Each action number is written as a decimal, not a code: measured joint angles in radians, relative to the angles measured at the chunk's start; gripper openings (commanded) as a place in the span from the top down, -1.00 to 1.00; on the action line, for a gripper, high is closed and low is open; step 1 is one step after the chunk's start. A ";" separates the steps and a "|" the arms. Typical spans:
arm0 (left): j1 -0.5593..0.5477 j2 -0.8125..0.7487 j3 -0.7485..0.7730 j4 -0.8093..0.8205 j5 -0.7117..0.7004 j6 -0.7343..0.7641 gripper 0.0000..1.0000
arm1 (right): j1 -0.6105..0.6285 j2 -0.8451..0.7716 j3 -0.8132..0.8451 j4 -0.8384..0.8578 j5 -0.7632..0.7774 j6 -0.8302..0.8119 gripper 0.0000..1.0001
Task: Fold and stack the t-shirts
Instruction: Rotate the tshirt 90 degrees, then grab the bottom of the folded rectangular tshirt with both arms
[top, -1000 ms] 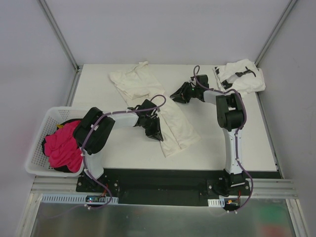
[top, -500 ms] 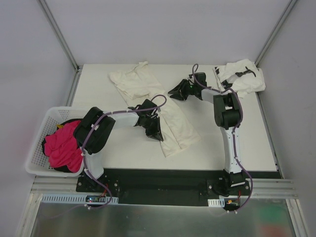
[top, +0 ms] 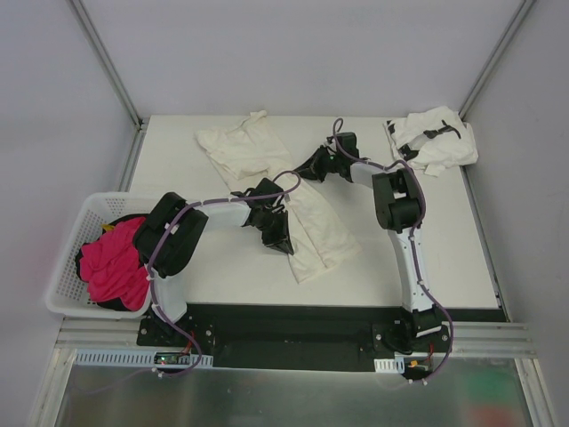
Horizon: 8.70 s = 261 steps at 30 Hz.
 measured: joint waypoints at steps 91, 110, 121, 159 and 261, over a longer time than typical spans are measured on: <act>0.150 -0.407 -0.282 -0.140 -0.105 0.103 -0.53 | -0.228 -0.249 -0.212 0.071 0.025 -0.075 0.22; 0.314 0.010 0.470 -0.060 -0.237 0.151 -0.43 | -0.042 -0.055 0.074 -0.015 0.014 -0.062 0.47; 0.330 0.055 0.515 -0.085 -0.209 0.147 -0.42 | -0.055 0.154 0.244 0.048 -0.027 0.118 0.34; 0.378 -0.127 0.385 -0.068 -0.200 0.149 -0.42 | -0.260 0.037 0.092 0.037 0.106 0.120 0.25; 0.105 -0.854 -0.858 0.330 0.025 -0.122 -0.29 | 0.290 -1.140 -1.638 0.354 0.051 -0.044 0.28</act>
